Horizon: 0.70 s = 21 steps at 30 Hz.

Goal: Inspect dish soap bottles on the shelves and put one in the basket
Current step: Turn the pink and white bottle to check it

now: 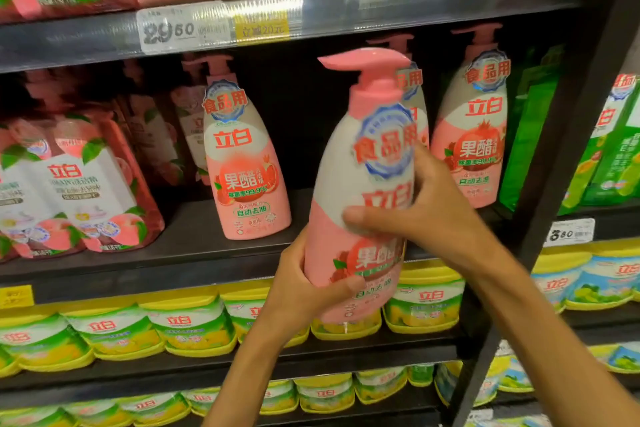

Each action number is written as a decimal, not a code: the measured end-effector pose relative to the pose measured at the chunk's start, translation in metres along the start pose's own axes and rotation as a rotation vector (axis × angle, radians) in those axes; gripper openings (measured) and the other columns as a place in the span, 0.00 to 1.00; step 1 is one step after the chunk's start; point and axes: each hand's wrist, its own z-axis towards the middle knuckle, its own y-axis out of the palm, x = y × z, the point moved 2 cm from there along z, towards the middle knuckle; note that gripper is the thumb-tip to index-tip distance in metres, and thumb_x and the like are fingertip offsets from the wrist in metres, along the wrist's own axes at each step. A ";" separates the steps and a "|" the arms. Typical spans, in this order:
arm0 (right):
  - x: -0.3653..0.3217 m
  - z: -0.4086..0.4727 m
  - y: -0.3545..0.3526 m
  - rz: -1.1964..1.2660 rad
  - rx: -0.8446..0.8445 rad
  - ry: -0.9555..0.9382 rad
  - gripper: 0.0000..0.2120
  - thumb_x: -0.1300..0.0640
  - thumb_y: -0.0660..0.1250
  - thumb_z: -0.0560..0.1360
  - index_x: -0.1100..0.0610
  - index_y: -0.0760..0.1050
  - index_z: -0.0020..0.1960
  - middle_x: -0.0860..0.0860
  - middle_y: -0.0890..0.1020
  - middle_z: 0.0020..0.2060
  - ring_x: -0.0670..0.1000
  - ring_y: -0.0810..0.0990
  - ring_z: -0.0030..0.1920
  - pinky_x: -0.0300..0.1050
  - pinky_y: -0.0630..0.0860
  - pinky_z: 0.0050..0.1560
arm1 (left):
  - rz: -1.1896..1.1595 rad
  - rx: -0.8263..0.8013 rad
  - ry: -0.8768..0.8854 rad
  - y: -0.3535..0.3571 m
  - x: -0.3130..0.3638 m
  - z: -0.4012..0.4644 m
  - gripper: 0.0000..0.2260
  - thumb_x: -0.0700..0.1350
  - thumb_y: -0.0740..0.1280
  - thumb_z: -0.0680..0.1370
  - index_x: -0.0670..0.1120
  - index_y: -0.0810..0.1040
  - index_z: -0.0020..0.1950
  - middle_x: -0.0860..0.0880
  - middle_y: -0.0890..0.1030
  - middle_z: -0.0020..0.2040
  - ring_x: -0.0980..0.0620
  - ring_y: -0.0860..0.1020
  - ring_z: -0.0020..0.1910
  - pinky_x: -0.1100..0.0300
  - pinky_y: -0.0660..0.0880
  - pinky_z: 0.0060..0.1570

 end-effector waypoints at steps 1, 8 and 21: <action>-0.005 -0.001 -0.006 0.011 -0.094 0.002 0.28 0.58 0.81 0.58 0.48 0.75 0.55 0.38 0.85 0.47 0.40 0.84 0.48 0.32 0.78 0.44 | 0.055 0.025 0.029 -0.003 0.001 0.001 0.32 0.53 0.79 0.56 0.55 0.75 0.58 0.54 0.84 0.52 0.51 0.82 0.52 0.62 0.79 0.44; -0.009 -0.017 -0.004 -0.028 -0.150 -0.058 0.27 0.58 0.77 0.59 0.53 0.73 0.56 0.37 0.84 0.48 0.39 0.83 0.50 0.31 0.78 0.47 | 0.103 -0.014 0.070 -0.002 -0.005 -0.003 0.37 0.61 0.80 0.56 0.59 0.74 0.63 0.54 0.81 0.60 0.51 0.80 0.58 0.59 0.79 0.49; 0.022 0.012 -0.012 0.297 -0.007 0.286 0.15 0.56 0.76 0.66 0.50 0.80 0.52 0.52 0.87 0.46 0.49 0.86 0.45 0.40 0.81 0.41 | -0.184 0.012 -0.196 0.022 0.004 -0.018 0.34 0.65 0.78 0.54 0.51 0.78 0.55 0.46 0.85 0.49 0.46 0.84 0.49 0.59 0.80 0.42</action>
